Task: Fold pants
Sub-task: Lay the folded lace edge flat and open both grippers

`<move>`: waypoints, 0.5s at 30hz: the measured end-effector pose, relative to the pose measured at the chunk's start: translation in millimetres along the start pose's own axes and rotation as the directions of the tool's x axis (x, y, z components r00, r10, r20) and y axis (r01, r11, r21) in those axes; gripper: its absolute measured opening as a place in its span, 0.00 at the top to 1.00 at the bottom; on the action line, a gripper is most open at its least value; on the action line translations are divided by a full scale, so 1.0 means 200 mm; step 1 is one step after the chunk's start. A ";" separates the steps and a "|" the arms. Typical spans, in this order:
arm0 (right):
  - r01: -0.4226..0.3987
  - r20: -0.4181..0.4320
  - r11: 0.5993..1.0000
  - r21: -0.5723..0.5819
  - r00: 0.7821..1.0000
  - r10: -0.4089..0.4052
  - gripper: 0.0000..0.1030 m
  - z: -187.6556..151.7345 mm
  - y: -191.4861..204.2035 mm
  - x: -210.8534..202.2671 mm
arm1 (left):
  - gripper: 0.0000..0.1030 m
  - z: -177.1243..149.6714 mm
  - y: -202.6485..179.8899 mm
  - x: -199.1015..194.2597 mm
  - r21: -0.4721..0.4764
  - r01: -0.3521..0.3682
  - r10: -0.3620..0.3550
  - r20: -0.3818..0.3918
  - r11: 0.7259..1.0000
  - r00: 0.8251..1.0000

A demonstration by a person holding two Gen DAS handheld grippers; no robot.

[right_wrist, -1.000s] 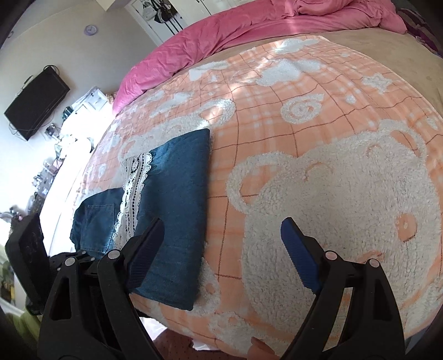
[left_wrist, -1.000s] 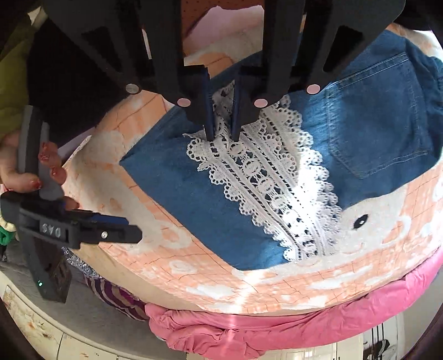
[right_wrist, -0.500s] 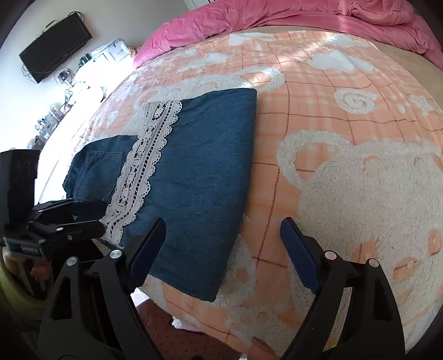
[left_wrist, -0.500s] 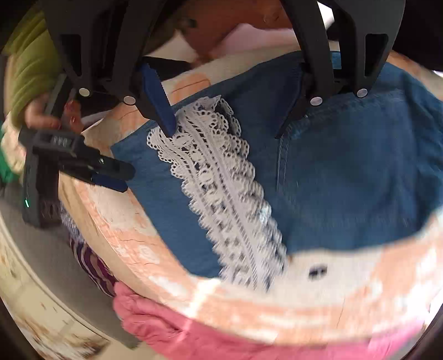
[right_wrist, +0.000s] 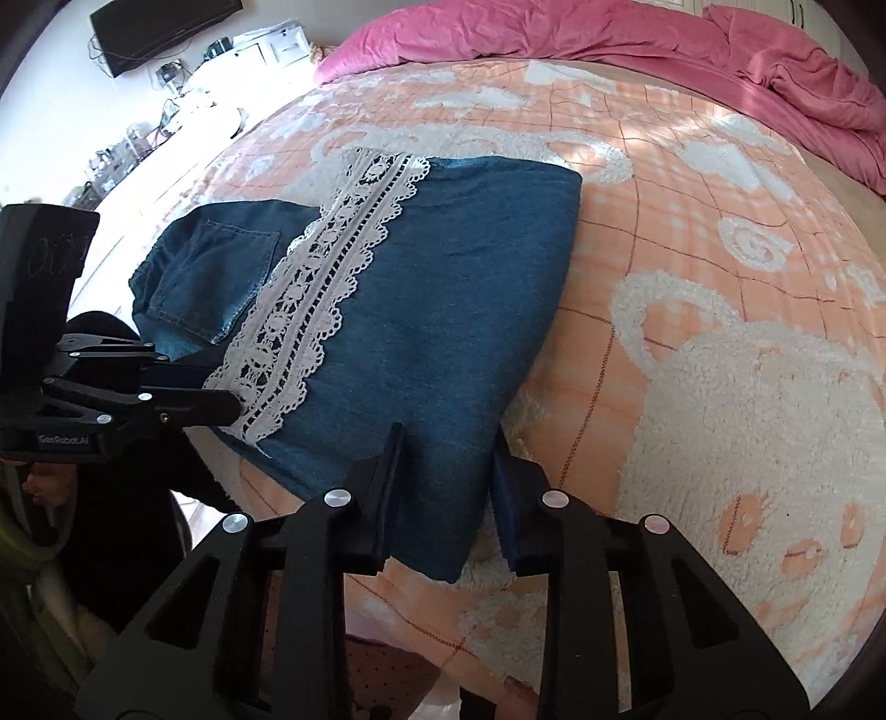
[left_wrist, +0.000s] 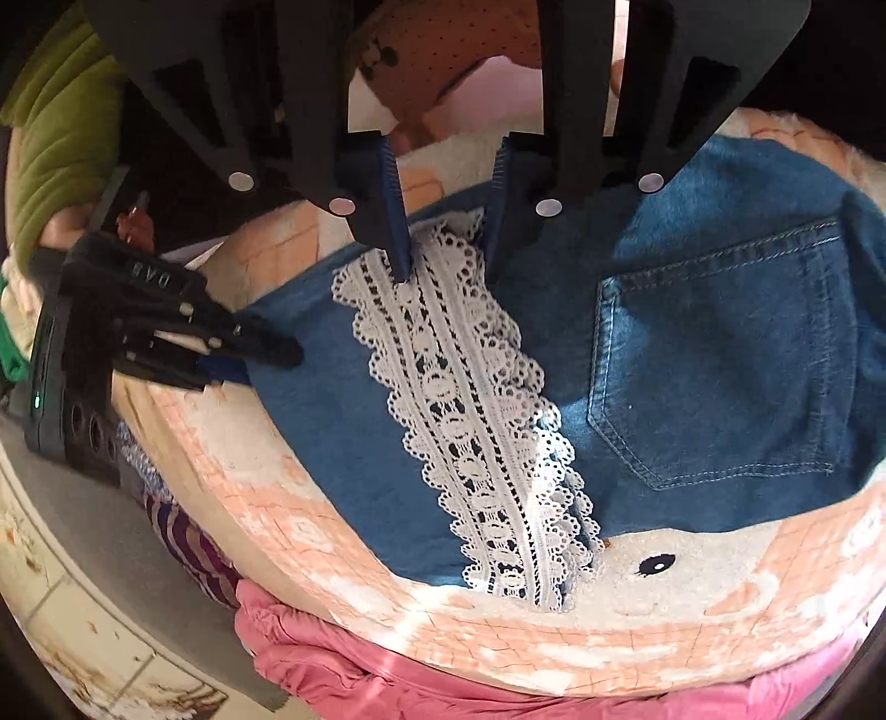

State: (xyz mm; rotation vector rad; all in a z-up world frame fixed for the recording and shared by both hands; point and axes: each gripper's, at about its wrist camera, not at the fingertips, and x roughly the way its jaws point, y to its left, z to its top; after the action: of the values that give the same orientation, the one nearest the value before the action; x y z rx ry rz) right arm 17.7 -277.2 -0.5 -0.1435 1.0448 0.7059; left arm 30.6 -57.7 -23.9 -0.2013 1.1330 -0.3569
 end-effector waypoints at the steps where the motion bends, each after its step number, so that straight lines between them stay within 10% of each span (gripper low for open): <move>1: 0.012 -0.020 1.000 -0.013 1.000 -0.012 0.74 0.00 0.01 0.02 | 0.76 -0.01 0.00 0.00 0.006 -0.007 0.007 0.001 1.000 1.000; 15: 0.040 0.031 0.999 0.027 0.999 -0.041 0.52 0.04 -0.01 -0.02 | 0.69 -0.02 0.02 -0.02 0.008 -0.020 0.020 0.021 1.000 1.000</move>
State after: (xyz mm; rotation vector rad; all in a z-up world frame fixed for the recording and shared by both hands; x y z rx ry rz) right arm 23.3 -278.5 6.6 -0.1301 1.0178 0.6561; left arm 25.2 -52.4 -23.3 -0.1857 1.1122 -0.3407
